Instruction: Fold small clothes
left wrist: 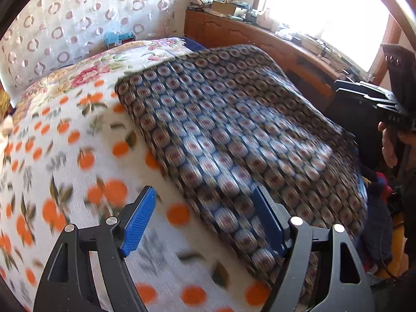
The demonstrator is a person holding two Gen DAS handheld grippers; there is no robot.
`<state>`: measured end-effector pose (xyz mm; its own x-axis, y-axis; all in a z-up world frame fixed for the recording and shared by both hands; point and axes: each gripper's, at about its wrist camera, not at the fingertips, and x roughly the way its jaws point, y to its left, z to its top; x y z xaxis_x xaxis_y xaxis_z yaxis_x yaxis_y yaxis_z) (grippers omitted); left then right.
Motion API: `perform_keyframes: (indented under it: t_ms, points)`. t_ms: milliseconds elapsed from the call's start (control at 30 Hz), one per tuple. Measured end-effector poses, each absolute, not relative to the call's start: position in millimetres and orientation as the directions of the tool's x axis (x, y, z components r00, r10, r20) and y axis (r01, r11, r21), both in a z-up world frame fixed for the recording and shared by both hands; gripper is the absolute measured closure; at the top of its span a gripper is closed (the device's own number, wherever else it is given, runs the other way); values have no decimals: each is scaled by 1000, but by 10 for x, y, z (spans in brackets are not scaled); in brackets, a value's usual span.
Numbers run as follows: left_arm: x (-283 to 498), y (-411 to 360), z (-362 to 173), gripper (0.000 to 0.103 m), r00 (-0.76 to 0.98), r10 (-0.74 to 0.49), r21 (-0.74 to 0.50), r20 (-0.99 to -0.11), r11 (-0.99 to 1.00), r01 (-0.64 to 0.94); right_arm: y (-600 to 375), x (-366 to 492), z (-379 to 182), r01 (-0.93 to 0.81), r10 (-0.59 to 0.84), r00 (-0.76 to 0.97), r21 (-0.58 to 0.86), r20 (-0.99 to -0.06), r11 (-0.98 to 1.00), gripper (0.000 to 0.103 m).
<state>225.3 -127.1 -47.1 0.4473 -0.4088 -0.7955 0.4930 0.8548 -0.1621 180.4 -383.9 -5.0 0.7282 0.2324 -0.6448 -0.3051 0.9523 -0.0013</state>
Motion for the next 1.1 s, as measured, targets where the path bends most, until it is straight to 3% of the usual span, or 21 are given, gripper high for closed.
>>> perform_keyframes:
  t_ms: [300, 367, 600, 700, 767, 800, 1100]
  points:
    - [1569, -1377, -519, 26, 417, -457, -223, -785, 838, 498, -3850, 1143, -254, -244, 199, 729, 23, -655, 969, 46]
    - [1441, -1412, -542, 33, 399, -481, -258, -781, 829, 496, -3835, 1039, -277, -228, 194, 731, 34, -655, 973, 46]
    - [1165, -1526, -570, 40, 401, -508, -311, -763, 831, 461, -3878, 896, -329, -197, 199, 735, 76, -649, 977, 46]
    - [1154, -1536, -578, 55, 393, -527, -352, -754, 829, 435, -3895, 825, -306, -193, 192, 744, 70, -640, 979, 46]
    - [1187, -1561, -598, 89, 377, -522, -355, -765, 830, 430, -3942, 788, -313, -194, 199, 748, 79, -634, 978, 46]
    - [1205, -1578, -594, 93, 383, -512, -340, -769, 835, 434, -3967, 780, -326, -193, 203, 748, 86, -632, 977, 46]
    - [1314, -1469, -15, 97, 490, -558, -330, -670, 815, 477, -3990, 889, -563, -160, 224, 720, 157, -657, 975, 46]
